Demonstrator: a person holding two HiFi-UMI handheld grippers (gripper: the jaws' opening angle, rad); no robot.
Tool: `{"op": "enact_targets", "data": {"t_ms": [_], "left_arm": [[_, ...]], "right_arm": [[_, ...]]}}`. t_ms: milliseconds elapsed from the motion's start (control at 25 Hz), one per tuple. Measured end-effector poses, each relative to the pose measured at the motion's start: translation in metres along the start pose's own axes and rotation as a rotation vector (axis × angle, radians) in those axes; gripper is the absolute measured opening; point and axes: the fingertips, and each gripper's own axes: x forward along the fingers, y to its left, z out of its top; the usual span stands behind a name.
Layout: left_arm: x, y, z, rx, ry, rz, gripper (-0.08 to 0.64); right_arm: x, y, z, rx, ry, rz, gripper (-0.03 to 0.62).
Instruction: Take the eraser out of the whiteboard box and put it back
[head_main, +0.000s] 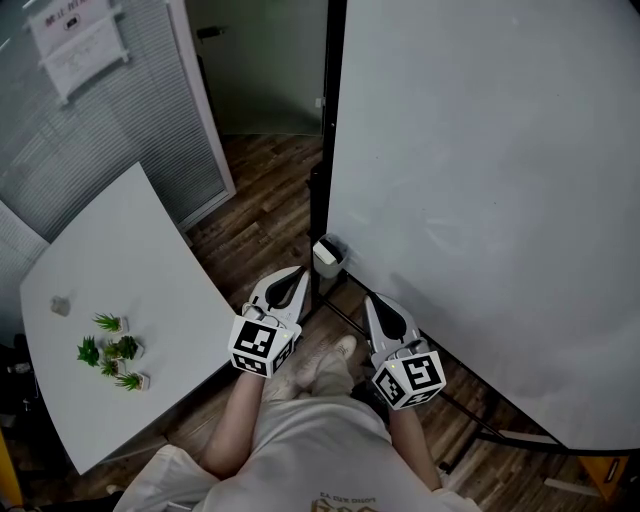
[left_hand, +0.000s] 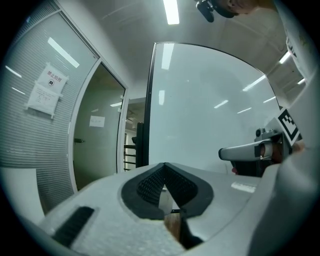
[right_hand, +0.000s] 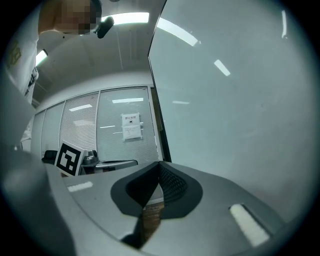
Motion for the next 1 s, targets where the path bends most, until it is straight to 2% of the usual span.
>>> {"op": "enact_targets", "data": {"t_ms": [1000], "left_arm": [[0.0073, -0.0061, -0.0059, 0.011, 0.022, -0.002, -0.002]], "right_arm": [[-0.0042, -0.0028, -0.0065, -0.031, 0.044, 0.014, 0.011]]}}
